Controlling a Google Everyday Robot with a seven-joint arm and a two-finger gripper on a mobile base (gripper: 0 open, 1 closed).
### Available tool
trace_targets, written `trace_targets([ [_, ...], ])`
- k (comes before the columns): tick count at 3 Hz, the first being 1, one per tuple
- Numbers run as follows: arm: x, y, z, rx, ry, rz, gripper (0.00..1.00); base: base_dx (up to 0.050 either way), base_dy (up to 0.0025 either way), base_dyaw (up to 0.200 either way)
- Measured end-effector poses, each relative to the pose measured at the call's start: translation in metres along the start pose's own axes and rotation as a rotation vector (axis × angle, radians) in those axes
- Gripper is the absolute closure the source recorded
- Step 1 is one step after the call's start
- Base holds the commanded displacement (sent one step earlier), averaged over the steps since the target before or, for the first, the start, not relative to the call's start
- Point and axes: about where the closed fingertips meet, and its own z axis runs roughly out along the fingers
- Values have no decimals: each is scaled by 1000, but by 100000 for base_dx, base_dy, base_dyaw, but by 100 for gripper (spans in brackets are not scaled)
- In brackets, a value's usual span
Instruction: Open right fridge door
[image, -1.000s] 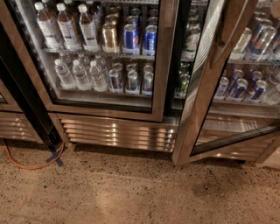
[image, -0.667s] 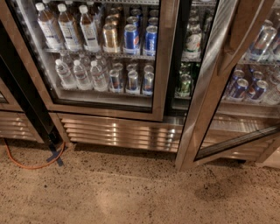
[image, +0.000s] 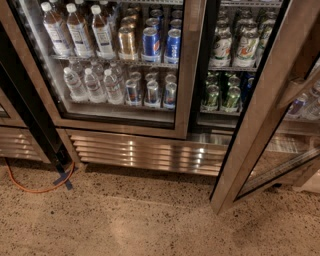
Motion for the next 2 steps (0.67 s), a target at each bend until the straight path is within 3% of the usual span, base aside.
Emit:
trace_targets([
  [1, 0, -3, 9, 23, 40, 3, 0, 0, 0, 0],
  [2, 1, -2, 7, 23, 40, 3, 0, 0, 0, 0],
])
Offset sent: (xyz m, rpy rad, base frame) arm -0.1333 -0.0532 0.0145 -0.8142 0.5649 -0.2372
